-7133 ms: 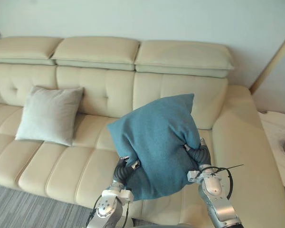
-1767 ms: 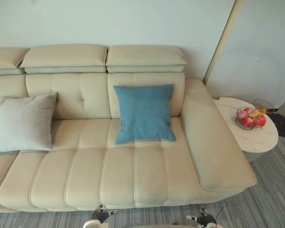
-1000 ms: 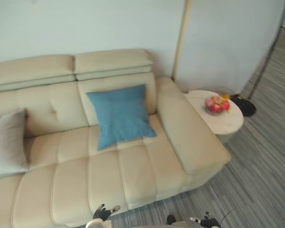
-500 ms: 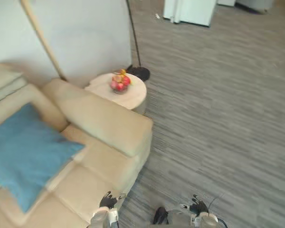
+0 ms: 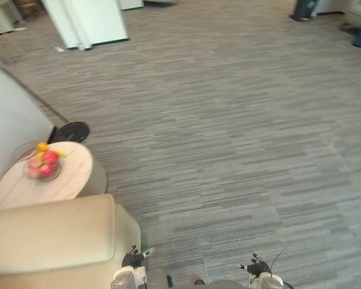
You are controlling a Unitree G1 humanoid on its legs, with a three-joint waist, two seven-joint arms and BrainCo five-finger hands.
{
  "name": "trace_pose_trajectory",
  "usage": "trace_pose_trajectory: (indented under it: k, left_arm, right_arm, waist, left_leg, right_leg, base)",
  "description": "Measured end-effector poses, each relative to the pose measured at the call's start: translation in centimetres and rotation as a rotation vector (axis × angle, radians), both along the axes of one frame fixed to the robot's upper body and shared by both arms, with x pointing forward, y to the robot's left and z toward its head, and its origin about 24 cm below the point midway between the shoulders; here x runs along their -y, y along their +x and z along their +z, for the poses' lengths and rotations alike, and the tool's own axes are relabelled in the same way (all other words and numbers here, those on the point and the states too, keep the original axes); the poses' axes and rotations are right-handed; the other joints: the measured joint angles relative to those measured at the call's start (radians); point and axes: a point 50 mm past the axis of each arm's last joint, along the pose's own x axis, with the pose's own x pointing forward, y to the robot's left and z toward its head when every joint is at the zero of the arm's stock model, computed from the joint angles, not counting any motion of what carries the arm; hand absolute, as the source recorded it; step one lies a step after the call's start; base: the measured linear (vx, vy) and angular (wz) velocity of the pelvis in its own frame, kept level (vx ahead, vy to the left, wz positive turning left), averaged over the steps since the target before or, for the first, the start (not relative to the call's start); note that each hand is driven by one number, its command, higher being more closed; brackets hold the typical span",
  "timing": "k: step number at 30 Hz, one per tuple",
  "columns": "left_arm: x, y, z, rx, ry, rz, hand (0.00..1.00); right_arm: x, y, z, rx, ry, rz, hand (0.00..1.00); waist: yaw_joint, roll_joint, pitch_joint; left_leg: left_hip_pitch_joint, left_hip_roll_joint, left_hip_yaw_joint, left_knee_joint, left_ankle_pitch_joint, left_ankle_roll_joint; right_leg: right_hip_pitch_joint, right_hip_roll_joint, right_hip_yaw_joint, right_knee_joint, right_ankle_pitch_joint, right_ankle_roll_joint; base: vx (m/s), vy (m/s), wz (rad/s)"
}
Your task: Pick up cushions and gather them together orderly.
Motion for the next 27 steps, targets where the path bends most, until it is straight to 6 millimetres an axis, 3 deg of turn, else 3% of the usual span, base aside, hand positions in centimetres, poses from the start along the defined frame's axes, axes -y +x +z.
trace_pose_trajectory:
  k: [1, 3, 6, 7, 8, 9, 10, 12, 13, 15, 16, 17, 18, 20, 21, 23, 24, 25, 27]
  left_arm:
    - [-0.5, -0.3, 0.0, -0.002, 0.011, 0.006, 0.00]
    - [-1.3, -0.5, 0.1, 0.000, 0.026, 0.035, 0.00]
    - [-1.3, -0.5, 0.0, -0.007, 0.023, 0.037, 0.00]
    - [-1.1, -0.4, 0.0, -0.012, 0.020, 0.028, 0.00]
    - [-0.7, -0.4, -0.2, -0.024, 0.014, 0.010, 0.00]
    - [-0.2, -0.3, -0.2, -0.028, 0.008, -0.012, 0.00]
    - [0.1, -0.3, -0.2, -0.028, 0.004, -0.021, 0.00]
    - [0.3, 0.3, -0.1, -0.015, 0.006, -0.044, 0.00]
    - [0.4, 0.5, -0.1, -0.015, 0.009, -0.066, 0.00]
    - [0.8, 0.6, -0.2, -0.030, 0.020, -0.136, 0.00]
    - [0.7, 0.6, -0.2, -0.035, 0.028, -0.150, 0.00]
    - [0.5, 0.4, -0.3, -0.045, 0.032, -0.156, 0.00]
    - [0.7, 0.1, -0.4, -0.056, 0.028, -0.158, 0.00]
    - [1.7, 0.5, -0.3, -0.043, 0.003, -0.152, 0.00]
    - [1.7, 0.7, -0.3, -0.035, -0.001, -0.142, 0.00]
    - [2.2, 0.9, -0.1, -0.018, -0.014, -0.129, 0.00]
    - [2.2, 1.0, 0.0, -0.010, -0.012, -0.126, 0.00]
    - [2.2, 1.5, 0.3, 0.019, -0.008, -0.129, 0.00]
    - [2.0, 1.9, 0.5, 0.037, 0.002, -0.132, 0.00]
  right_arm:
    - [-0.5, 0.0, 0.0, 0.004, 0.013, -0.002, 0.00]
    - [-1.6, -0.1, -0.1, 0.025, 0.047, -0.020, 0.00]
    - [-2.6, 0.5, 0.2, 0.065, 0.083, -0.022, 0.00]
    - [-2.5, 0.7, 0.3, 0.077, 0.084, -0.029, 0.00]
    - [-2.2, 0.9, 0.5, 0.091, 0.078, -0.033, 0.00]
    - [-2.0, 1.1, 0.6, 0.099, 0.073, -0.038, 0.00]
    - [-2.0, 1.1, 0.6, 0.101, 0.073, -0.041, 0.00]
    - [-2.2, 1.1, 0.6, 0.102, 0.081, -0.049, 0.00]
    - [-2.0, 1.1, 0.6, 0.105, 0.085, -0.071, 0.00]
    - [-1.2, 1.7, 0.8, 0.121, 0.080, -0.119, 0.00]
    - [-1.1, 1.5, 0.7, 0.112, 0.080, -0.130, 0.00]
    - [-0.6, 1.3, 0.6, 0.103, 0.069, -0.140, 0.00]
    - [0.1, 1.7, 0.8, 0.111, 0.052, -0.138, 0.00]
    - [0.8, 1.4, 0.9, 0.114, 0.043, -0.176, 0.00]
    - [0.8, 0.8, 0.7, 0.100, 0.042, -0.181, 0.00]
    - [0.5, 0.6, 0.6, 0.095, 0.050, -0.164, 0.00]
    - [0.3, 0.6, 0.6, 0.096, 0.056, -0.163, 0.00]
    - [-0.3, 0.7, 0.5, 0.097, 0.067, -0.145, 0.00]
    - [-1.0, 1.1, 0.6, 0.107, 0.088, -0.143, 0.00]
  waist:
    - [0.013, -0.009, -0.015]
    - [0.017, -0.050, -0.031]
    - [0.027, -0.053, -0.026]
    - [0.026, -0.049, -0.022]
    - [0.026, -0.039, -0.016]
    - [0.027, -0.025, -0.014]
    - [0.026, -0.010, -0.012]
    - [0.023, -0.028, -0.018]
    - [0.019, -0.031, -0.019]
    - [-0.005, -0.030, -0.016]
    - [-0.008, -0.041, -0.016]
    - [-0.008, -0.033, -0.008]
    - [-0.005, -0.005, -0.007]
    - [-0.024, 0.010, -0.002]
    - [-0.024, 0.015, -0.001]
    - [-0.021, 0.011, 0.003]
    - [-0.016, 0.006, 0.007]
    - [-0.004, 0.007, 0.009]
    - [0.002, -0.009, 0.014]
  left_leg:
    - [0.016, 0.006, 0.041, 0.023, 0.044, 0.009]
    - [0.047, 0.005, 0.143, 0.034, -0.002, 0.033]
    - [0.165, 0.009, 0.250, 0.026, -0.042, 0.092]
    - [0.212, 0.010, 0.254, 0.020, -0.051, 0.105]
    - [0.277, 0.018, 0.284, 0.003, -0.057, 0.112]
    - [0.338, 0.032, 0.316, -0.029, -0.057, 0.113]
    - [0.374, 0.043, 0.337, -0.053, -0.057, 0.113]
    - [0.428, 0.065, 0.362, -0.102, -0.057, 0.113]
    - [0.433, 0.078, 0.361, -0.117, -0.057, 0.113]
    - [0.449, 0.106, 0.375, -0.155, -0.056, 0.111]
    - [0.465, 0.099, 0.389, -0.160, -0.058, 0.088]
    - [0.514, 0.110, 0.383, -0.162, -0.072, 0.039]
    - [0.533, 0.133, 0.380, -0.148, -0.050, -0.003]
    - [0.521, 0.153, 0.350, -0.050, 0.003, -0.072]
    - [0.477, 0.179, 0.318, 0.087, 0.029, -0.089]
    - [0.352, 0.221, 0.238, 0.412, 0.140, -0.073]
    - [0.290, 0.229, 0.208, 0.553, 0.126, -0.059]
    - [0.191, 0.230, 0.181, 0.730, 0.067, -0.051]
    - [0.101, 0.216, 0.184, 0.769, 0.009, -0.037]
  right_leg:
    - [0.000, -0.004, 0.050, 0.048, -0.045, 0.008]
    - [-0.029, -0.044, 0.041, 0.152, -0.083, 0.064]
    - [-0.116, -0.077, -0.042, 0.454, -0.033, 0.239]
    - [-0.162, -0.094, -0.106, 0.564, -0.017, 0.277]
    - [-0.202, -0.143, -0.231, 0.665, -0.034, 0.248]
    - [-0.214, -0.183, -0.332, 0.678, -0.060, 0.194]
    - [-0.222, -0.211, -0.409, 0.661, -0.079, 0.164]
    - [-0.257, -0.264, -0.568, 0.545, -0.096, 0.145]
    - [-0.278, -0.267, -0.609, 0.476, -0.092, 0.142]
    - [-0.367, -0.276, -0.708, 0.255, 0.031, 0.116]
    - [-0.369, -0.277, -0.726, 0.159, 0.116, 0.099]
    - [-0.358, -0.254, -0.715, 0.134, 0.218, 0.020]
    - [-0.349, -0.230, -0.702, 0.154, 0.187, 0.009]
    - [-0.327, -0.207, -0.687, 0.167, 0.138, -0.001]
    - [-0.291, -0.183, -0.673, 0.148, 0.123, -0.006]
    - [-0.207, -0.143, -0.633, 0.089, 0.112, -0.016]
    - [-0.174, -0.127, -0.610, 0.066, 0.106, -0.025]
    - [-0.112, -0.104, -0.556, 0.038, 0.091, -0.042]
    - [-0.043, -0.097, -0.500, 0.003, 0.082, -0.038]
  base:
    - [0.51, 0.231, -1.41]
    - [0.55, 0.193, -1.44]
    - [0.44, 0.161, -1.31]
    - [0.38, 0.120, -1.31]
    - [0.29, 0.085, -1.21]
    - [0.28, 0.085, -1.04]
    - [0.27, 0.066, -0.73]
    - [0.31, -0.017, -0.49]
    - [0.34, -0.138, -0.36]
    - [0.37, -0.198, -0.38]
    - [0.41, -0.228, -0.64]
    - [0.44, -0.216, -0.83]
    - [0.43, -0.224, -0.82]
    - [0.39, -0.248, -0.48]
    - [0.46, -0.309, -0.46]
    - [0.34, -0.186, -0.58]
    - [0.33, -0.112, -1.00]
    - [0.39, -0.109, -1.23]
    - [0.34, -0.075, -1.09]
